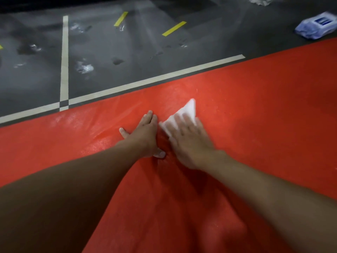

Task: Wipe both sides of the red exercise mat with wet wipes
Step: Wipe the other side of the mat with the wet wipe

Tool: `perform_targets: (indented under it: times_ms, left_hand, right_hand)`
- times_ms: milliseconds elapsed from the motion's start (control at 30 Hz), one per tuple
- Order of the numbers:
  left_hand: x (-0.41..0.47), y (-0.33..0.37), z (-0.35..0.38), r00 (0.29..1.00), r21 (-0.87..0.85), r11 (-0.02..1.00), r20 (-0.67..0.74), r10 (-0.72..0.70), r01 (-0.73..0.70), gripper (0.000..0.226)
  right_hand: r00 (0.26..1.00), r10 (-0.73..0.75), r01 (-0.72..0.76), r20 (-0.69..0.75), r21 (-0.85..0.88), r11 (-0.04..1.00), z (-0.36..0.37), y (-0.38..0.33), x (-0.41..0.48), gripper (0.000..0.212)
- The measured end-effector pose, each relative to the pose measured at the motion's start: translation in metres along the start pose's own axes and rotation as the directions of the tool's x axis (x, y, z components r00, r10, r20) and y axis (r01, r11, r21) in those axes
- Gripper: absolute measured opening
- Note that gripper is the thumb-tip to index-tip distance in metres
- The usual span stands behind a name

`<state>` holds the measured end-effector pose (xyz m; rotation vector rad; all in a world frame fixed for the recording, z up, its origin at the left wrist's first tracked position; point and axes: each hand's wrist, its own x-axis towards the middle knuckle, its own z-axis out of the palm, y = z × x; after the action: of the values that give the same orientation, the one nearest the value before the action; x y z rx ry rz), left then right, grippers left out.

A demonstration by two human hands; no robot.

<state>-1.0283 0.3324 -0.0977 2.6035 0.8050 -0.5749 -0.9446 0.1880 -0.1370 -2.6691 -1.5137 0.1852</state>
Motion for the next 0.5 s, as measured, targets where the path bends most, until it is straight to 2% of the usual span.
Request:
perform_targets:
  times_ms: [67, 100, 133, 200, 233, 267, 300, 367, 400, 433, 500]
  left_hand:
    - [-0.004, 0.001, 0.003, 1.0, 0.014, 1.0, -0.026, -0.004, 0.004, 0.13]
    - [-0.006, 0.0, 0.004, 0.999, 0.023, 1.0, -0.033, -0.007, 0.007, 0.128]
    - [-0.007, 0.0, 0.004, 0.999, 0.031, 0.999, -0.032, -0.006, 0.007, 0.126]
    - [-0.007, 0.004, 0.003, 1.0, 0.064, 0.998, -0.018, -0.006, 0.007, 0.126]
    - [-0.006, 0.007, 0.001, 1.0, 0.093, 0.996, -0.017, -0.011, 0.012, 0.127]
    - [-0.006, 0.009, 0.0, 1.0, 0.121, 0.993, -0.018, -0.013, 0.015, 0.126]
    - [-0.005, 0.012, -0.001, 1.0, 0.136, 0.991, -0.022, -0.013, 0.016, 0.125]
    - [-0.008, 0.014, 0.0, 0.999, 0.151, 0.989, -0.049, -0.003, 0.011, 0.12]
    - [-0.012, 0.014, 0.002, 0.998, 0.161, 0.987, -0.07, -0.001, 0.012, 0.116]
    - [-0.015, 0.015, 0.005, 0.996, 0.178, 0.984, -0.093, 0.008, 0.009, 0.112]
    - [-0.02, 0.016, 0.009, 0.989, 0.237, 0.972, -0.141, 0.044, -0.01, 0.103]
  right_hand:
    - [0.981, -0.187, 0.189, 0.049, -0.033, 0.981, 0.0, 0.0, -0.021, 0.063]
    - [0.974, -0.219, 0.223, 0.063, -0.064, 0.973, -0.005, 0.012, -0.02, 0.061]
    - [0.984, -0.171, 0.176, 0.059, -0.096, 0.98, -0.011, 0.024, -0.013, 0.058]
    - [0.996, 0.079, -0.075, 0.05, -0.078, 0.994, -0.017, 0.034, -0.006, 0.058]
    - [0.989, 0.144, -0.142, 0.023, -0.049, 0.989, -0.014, 0.027, -0.006, 0.06]
    - [0.994, 0.111, -0.111, -0.007, -0.033, 0.993, -0.01, 0.014, -0.011, 0.061]
    - [1.0, 0.015, -0.015, -0.01, -0.019, 1.0, -0.005, 0.002, -0.023, 0.063]
    - [0.985, -0.165, 0.167, 0.043, -0.032, 0.986, -0.001, 0.0, -0.046, 0.067]
    - [0.979, -0.194, 0.197, 0.065, -0.045, 0.979, -0.006, 0.012, -0.047, 0.067]
    - [0.986, -0.144, 0.149, 0.079, -0.051, 0.988, -0.012, 0.026, -0.041, 0.065]
    - [0.985, 0.106, -0.104, 0.138, -0.023, 0.994, -0.021, 0.041, -0.032, 0.061]
